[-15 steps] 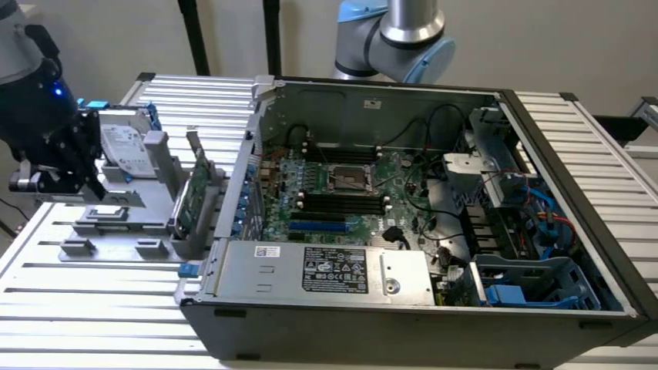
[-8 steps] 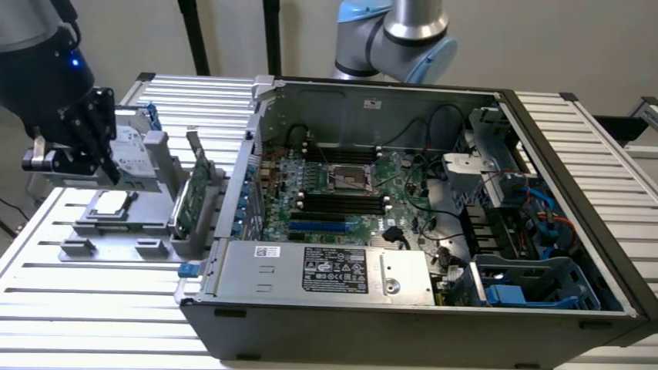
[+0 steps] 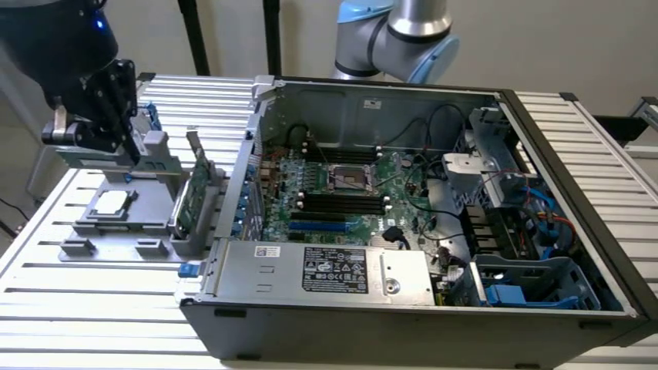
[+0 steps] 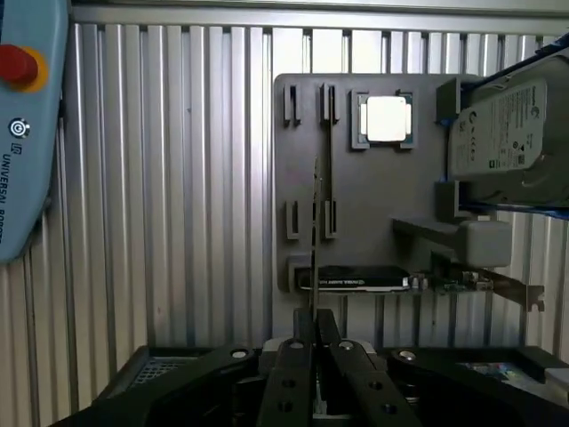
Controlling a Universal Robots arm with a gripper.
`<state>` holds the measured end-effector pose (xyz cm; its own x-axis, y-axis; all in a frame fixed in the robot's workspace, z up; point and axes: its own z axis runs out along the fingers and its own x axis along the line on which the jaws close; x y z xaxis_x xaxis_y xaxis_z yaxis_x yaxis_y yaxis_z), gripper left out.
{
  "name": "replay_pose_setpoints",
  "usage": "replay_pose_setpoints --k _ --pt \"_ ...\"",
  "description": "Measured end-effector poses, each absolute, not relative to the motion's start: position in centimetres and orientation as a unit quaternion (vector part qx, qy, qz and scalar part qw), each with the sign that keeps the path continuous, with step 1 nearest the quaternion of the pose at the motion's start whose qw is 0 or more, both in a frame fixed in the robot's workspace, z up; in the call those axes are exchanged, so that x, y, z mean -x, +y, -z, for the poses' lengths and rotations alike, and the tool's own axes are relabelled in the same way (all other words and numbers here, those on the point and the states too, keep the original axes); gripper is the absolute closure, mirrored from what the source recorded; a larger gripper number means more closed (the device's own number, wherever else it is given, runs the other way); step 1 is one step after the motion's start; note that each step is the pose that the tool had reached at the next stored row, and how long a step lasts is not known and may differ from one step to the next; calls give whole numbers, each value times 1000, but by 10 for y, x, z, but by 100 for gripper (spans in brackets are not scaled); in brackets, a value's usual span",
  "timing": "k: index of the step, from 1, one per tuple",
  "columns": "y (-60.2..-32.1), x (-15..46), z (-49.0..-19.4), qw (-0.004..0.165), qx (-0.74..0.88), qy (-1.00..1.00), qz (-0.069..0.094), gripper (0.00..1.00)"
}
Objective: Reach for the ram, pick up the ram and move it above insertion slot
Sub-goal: 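Pick up the ram and move it above insertion slot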
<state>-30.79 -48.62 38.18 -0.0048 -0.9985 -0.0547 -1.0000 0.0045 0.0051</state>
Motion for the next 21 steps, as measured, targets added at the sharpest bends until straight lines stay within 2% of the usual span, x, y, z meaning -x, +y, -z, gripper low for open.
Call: replay_pose_setpoints --k 9,21 --pt "-487 267 -408 27 705 708 -31 87" --pt "-487 213 -416 50 704 707 -54 87"
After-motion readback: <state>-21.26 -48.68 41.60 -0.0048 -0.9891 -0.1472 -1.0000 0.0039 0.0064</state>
